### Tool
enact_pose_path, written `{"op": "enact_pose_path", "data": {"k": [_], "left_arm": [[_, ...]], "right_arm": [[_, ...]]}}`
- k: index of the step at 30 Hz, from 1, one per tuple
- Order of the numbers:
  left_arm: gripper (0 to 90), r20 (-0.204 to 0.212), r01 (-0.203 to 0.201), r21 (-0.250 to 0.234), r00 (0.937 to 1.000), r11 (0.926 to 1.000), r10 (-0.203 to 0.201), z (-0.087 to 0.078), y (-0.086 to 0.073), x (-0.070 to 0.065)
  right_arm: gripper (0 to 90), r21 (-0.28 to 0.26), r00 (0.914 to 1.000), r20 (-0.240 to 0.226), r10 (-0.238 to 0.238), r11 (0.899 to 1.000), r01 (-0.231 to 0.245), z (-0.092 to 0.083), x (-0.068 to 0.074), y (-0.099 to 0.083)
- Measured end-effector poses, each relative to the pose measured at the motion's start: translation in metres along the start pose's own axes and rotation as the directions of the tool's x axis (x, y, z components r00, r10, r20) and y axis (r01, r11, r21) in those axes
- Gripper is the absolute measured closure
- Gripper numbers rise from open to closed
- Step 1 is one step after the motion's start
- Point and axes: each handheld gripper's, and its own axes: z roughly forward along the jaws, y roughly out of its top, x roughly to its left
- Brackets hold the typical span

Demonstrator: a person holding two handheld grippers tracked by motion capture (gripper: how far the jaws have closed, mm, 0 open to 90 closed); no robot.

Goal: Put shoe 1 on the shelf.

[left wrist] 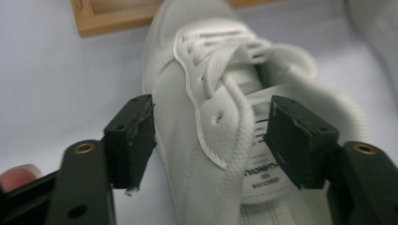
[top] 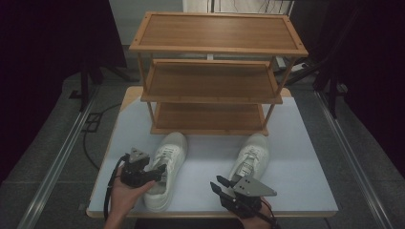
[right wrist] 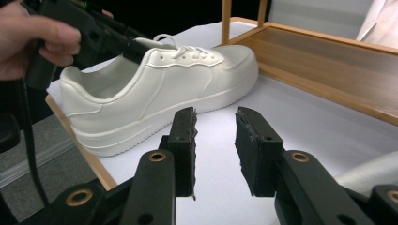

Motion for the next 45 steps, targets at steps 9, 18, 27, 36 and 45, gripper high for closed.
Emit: {"op": "enact_pose_path", "data": {"k": [9, 18, 27, 36, 45], "left_arm": [[45.0, -0.009, 0.027, 0.021, 0.9996, 0.9994, -0.027, 0.015, 0.001, -0.001], [51.2, 0.021, 0.066, 0.007, 0.9976, 0.9978, -0.066, 0.012, -0.001, 0.007], [57.6, 0.010, 0.045, 0.011, 0.9989, 0.9989, -0.045, 0.008, -0.004, 0.008], [68.5, -0.053, 0.016, -0.039, 0.9985, 0.9991, -0.018, 0.013, -0.008, 0.003], [73.7, -0.081, 0.002, -0.046, 0.9967, 0.9989, -0.006, 0.016, -0.009, 0.002]], "right_arm": [[66.1, -0.001, 0.9994, 0.035, -0.006, 1.000, 0.006, -0.003, 0.000, -0.001], [65.0, 0.008, 0.9984, 0.056, -0.006, 1.000, 0.005, -0.003, 0.001, -0.004], [64.7, 0.027, 0.9981, 0.061, -0.006, 1.000, 0.004, 0.002, 0.001, -0.007], [64.5, 0.028, 0.9979, 0.065, -0.008, 1.000, 0.006, 0.002, 0.002, -0.007], [64.5, 0.042, 0.9978, 0.065, -0.012, 0.999, 0.009, 0.006, 0.005, -0.008]]}}
